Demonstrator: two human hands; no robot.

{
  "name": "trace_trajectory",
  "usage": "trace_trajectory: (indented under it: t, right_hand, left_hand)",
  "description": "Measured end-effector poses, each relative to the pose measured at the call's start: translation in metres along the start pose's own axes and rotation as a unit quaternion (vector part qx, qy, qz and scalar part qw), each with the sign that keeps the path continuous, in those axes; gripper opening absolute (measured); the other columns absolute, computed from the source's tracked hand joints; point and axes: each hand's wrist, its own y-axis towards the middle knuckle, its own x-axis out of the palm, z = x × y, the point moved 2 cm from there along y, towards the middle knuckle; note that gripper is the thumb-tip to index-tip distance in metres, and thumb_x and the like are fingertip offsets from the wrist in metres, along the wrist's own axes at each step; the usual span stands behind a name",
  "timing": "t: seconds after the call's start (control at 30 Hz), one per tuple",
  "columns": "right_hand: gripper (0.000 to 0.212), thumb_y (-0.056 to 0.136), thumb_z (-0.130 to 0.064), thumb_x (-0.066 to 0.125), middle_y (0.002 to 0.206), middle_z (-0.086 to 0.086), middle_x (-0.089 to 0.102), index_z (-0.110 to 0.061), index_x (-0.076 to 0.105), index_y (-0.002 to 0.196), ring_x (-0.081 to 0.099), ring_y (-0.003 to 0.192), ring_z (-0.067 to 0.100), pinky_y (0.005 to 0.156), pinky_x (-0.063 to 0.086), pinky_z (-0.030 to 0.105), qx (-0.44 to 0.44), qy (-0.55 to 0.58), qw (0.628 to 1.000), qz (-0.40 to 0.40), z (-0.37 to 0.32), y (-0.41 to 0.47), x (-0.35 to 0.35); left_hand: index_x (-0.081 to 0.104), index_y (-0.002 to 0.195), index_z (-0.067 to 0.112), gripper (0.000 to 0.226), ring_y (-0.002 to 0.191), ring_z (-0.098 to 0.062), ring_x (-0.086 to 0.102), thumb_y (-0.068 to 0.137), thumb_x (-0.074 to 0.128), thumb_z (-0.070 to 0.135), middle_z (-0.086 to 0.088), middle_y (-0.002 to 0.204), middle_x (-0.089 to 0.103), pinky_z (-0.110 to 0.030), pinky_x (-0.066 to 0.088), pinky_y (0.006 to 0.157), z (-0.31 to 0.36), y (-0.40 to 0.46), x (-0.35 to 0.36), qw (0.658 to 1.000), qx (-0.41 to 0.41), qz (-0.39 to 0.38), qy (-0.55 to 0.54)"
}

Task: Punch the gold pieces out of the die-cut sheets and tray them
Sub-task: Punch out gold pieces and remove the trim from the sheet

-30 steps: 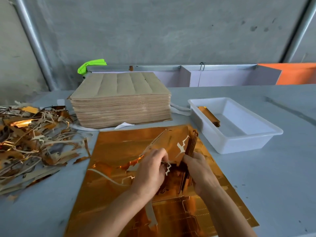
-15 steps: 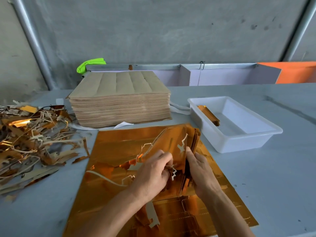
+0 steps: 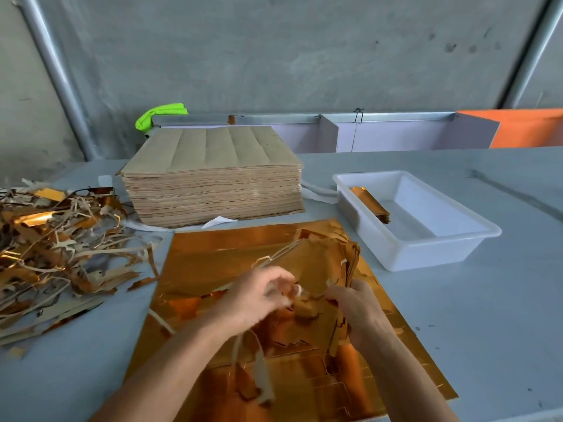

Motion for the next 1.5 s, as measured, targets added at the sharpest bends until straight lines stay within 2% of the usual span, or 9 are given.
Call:
trace_trajectory:
  t: [0.1,0.27,0.43,0.6,0.8,1.03,1.27,1.33,1.5]
  right_hand:
    - [0.010,0.090,-0.007,0.060,0.100,0.014,0.066,-0.008,0.056,0.099,0.064,0.093,0.029,0.090,0.051,0.050,-0.001,-0.025,0.999,-0.020,-0.006,0.000,-0.013]
    - [0.003,0.091,-0.010,0.060,0.100,0.021,0.067,-0.008,0.060,0.092,0.064,0.096,0.036,0.095,0.047,0.056,-0.014,-0.044,0.999,-0.029,-0.007,-0.001,-0.024]
    - [0.009,0.092,-0.011,0.057,0.073,-0.001,0.073,-0.009,0.062,0.085,0.069,0.080,0.022,0.082,0.054,0.044,-0.054,-0.060,0.993,-0.084,-0.005,-0.001,-0.004]
    - [0.016,0.093,-0.013,0.056,0.077,0.013,0.073,0.000,0.064,0.086,0.070,0.066,0.024,0.054,0.055,0.025,-0.066,-0.004,0.985,-0.162,-0.004,-0.009,0.009]
    - [0.019,0.096,-0.014,0.051,0.079,0.005,0.072,-0.007,0.066,0.086,0.068,0.076,0.014,0.061,0.053,0.017,-0.121,-0.090,0.976,-0.159,-0.006,-0.011,0.008]
    - [0.024,0.097,-0.004,0.045,0.071,-0.005,0.057,-0.019,0.052,0.080,0.053,0.049,-0.005,0.047,0.040,0.011,-0.233,-0.330,0.909,-0.106,-0.003,-0.018,0.024]
    - [0.026,0.097,-0.008,0.044,0.069,-0.007,0.054,-0.023,0.048,0.076,0.051,0.048,-0.003,0.046,0.039,0.011,-0.245,-0.353,0.895,-0.121,-0.005,-0.017,0.027]
    - [0.025,0.097,-0.006,0.044,0.066,-0.005,0.053,-0.018,0.049,0.076,0.049,0.045,-0.002,0.045,0.038,0.012,-0.225,-0.341,0.903,-0.132,-0.003,-0.016,0.024]
    - [0.011,0.096,-0.011,0.051,0.080,-0.003,0.064,-0.017,0.058,0.090,0.061,0.070,0.012,0.059,0.047,0.023,-0.074,-0.159,0.978,-0.114,-0.002,-0.010,-0.015]
  left_hand:
    - [0.069,0.088,0.022,0.017,0.049,0.003,0.054,0.093,0.057,0.011,0.010,0.071,0.062,-0.011,0.042,0.045,-0.016,0.004,-0.038,0.991,-0.032,0.088,0.100]
    - [0.069,0.100,0.010,0.019,0.052,-0.005,0.047,0.096,0.050,0.013,0.008,0.069,0.057,-0.018,0.031,0.045,-0.040,0.005,-0.072,0.956,-0.081,0.254,0.124]
    - [0.060,0.099,0.031,0.022,0.074,0.005,0.059,0.080,0.069,0.037,0.023,0.084,0.054,-0.008,0.049,0.061,-0.009,-0.005,-0.028,0.986,0.014,0.157,0.046]
    - [0.058,0.118,0.027,0.048,0.102,-0.006,0.054,0.074,0.073,0.038,0.012,0.111,0.055,-0.021,0.047,0.084,0.014,0.005,0.016,0.989,0.088,0.075,0.089]
    - [0.060,0.093,0.024,0.028,0.082,0.003,0.058,0.082,0.062,0.050,0.013,0.090,0.061,-0.021,0.050,0.073,0.009,0.008,0.020,0.994,0.104,0.033,-0.032]
    - [0.053,0.063,0.025,0.081,0.048,0.002,0.053,0.046,0.034,0.102,0.016,0.052,0.057,-0.029,0.051,0.056,-0.003,0.021,0.023,0.992,-0.022,0.123,0.000]
    - [0.049,0.117,0.029,0.048,0.050,-0.002,0.056,0.083,0.047,0.063,0.010,0.063,0.055,-0.017,0.048,0.045,0.007,0.026,0.017,0.967,0.069,0.244,-0.025]
    - [0.064,0.102,0.021,0.020,0.050,0.001,0.056,0.094,0.051,0.035,0.008,0.061,0.058,-0.015,0.047,0.049,0.010,0.030,0.013,0.961,0.042,0.246,-0.116]
    - [0.058,0.071,0.014,0.030,0.058,-0.012,0.052,0.099,0.046,0.015,0.000,0.069,0.058,-0.024,0.044,0.056,-0.027,0.039,-0.028,0.873,-0.124,0.379,-0.281]
